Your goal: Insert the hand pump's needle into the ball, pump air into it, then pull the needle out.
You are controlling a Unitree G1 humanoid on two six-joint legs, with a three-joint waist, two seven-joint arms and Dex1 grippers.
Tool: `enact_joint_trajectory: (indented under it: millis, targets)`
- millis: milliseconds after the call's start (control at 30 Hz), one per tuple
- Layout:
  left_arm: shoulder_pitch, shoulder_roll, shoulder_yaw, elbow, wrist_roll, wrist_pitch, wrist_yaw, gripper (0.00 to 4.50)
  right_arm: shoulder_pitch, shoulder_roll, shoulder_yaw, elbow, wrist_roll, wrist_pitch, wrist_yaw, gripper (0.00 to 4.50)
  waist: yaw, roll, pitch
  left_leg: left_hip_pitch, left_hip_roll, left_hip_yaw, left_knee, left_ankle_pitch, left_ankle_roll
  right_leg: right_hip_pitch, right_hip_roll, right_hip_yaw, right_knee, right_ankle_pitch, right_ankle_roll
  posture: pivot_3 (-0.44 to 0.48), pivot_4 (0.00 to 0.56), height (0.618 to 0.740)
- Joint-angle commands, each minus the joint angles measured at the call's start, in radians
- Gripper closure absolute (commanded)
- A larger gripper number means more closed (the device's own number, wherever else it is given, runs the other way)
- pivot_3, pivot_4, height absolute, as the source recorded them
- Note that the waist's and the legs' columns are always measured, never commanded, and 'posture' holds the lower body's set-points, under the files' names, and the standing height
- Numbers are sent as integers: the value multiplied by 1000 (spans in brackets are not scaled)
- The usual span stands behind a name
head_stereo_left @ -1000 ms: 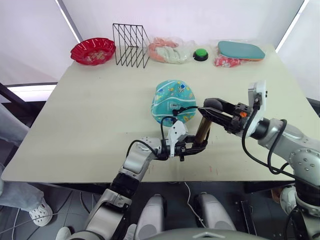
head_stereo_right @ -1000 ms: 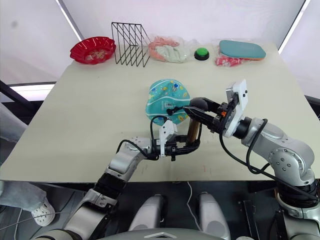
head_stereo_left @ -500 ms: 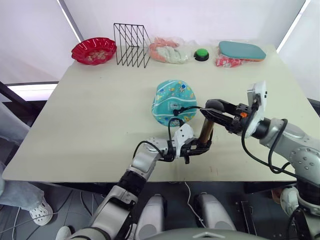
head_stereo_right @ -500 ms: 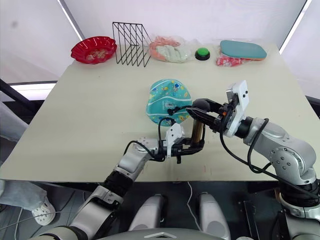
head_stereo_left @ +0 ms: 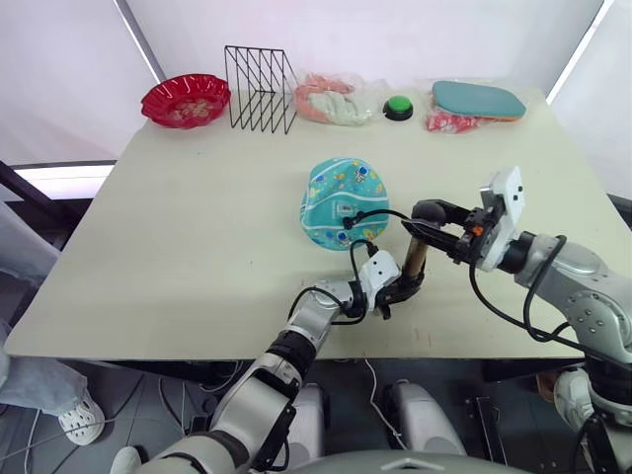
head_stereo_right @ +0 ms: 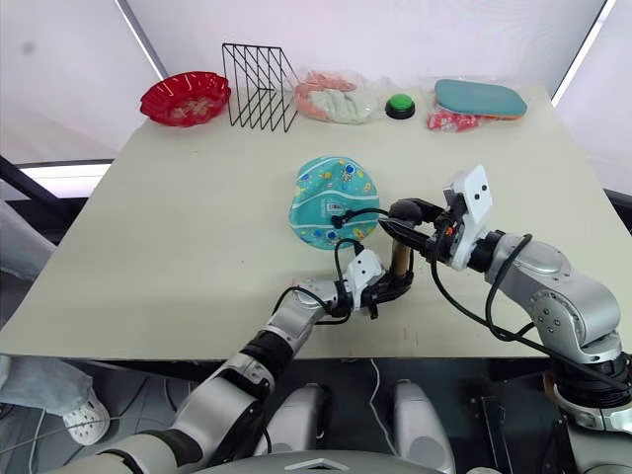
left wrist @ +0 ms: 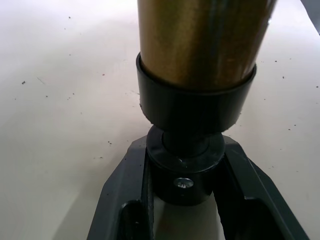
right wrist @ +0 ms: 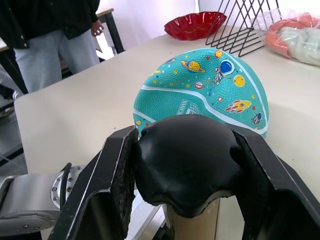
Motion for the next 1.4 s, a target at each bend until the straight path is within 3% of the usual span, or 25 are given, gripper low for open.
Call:
enact_joint_trajectory:
  millis: [33, 267, 467, 767, 967, 1100, 1233, 1400]
  targets:
    - [13, -6, 0, 77, 29, -10, 7, 3443, -98, -43, -123, -73, 80, 15, -16, 2384, 0, 0, 0, 0, 0, 0, 0, 0, 0, 0, 0, 0, 0, 0, 0, 0, 150, 740]
    - [8, -11, 7, 124, 44, -33, -1, 3443, -289, -163, -260, -60, 317, 152, -91, 2384, 2, 0, 0, -1, 0, -1, -1, 0, 0, 0, 0, -1, -1, 0, -1, 0, 150, 740]
    - [14, -5, 7, 133, 55, -43, -9, 3443, -319, -198, -243, -43, 368, 189, -129, 2384, 3, 0, 0, -3, -1, -2, -1, 0, 0, -1, -1, -2, -2, 1, -2, 0, 150, 740]
    - [29, -9, 24, 124, 64, -36, 3, 3443, 17, -97, 10, 45, 58, -24, 25, 2385, -8, -1, -20, 9, 2, 1, -4, -1, 2, 8, 1, 0, -6, 0, 0, 0, 150, 740]
    - [44, -6, 31, 97, 67, -24, 8, 3443, 106, 3, 222, 253, -181, -201, 100, 2385, -11, -6, -38, 26, 5, 2, -15, -1, 2, 22, 4, 1, -14, -1, -2, 0, 150, 740]
    - [52, -6, 30, 84, 68, -16, 9, 3443, 128, 62, 262, 358, -264, -280, 131, 2390, -10, -6, -41, 27, 6, 2, -16, -1, 1, 23, 5, 1, -14, -2, -3, 0, 150, 740]
    - [59, -6, 27, 79, 71, -11, 9, 3443, 120, 73, 235, 347, -282, -302, 143, 2404, -11, -7, -45, 28, 6, 1, -16, -2, 1, 24, 5, 1, -15, -2, -3, 0, 150, 740]
    - [63, -4, 21, 91, 77, -10, 8, 3443, -48, 5, 13, 93, -55, -143, 81, 2404, -9, -3, -39, 26, 5, 1, -16, -2, 1, 23, 4, 0, -15, -2, -3, 0, 150, 740]
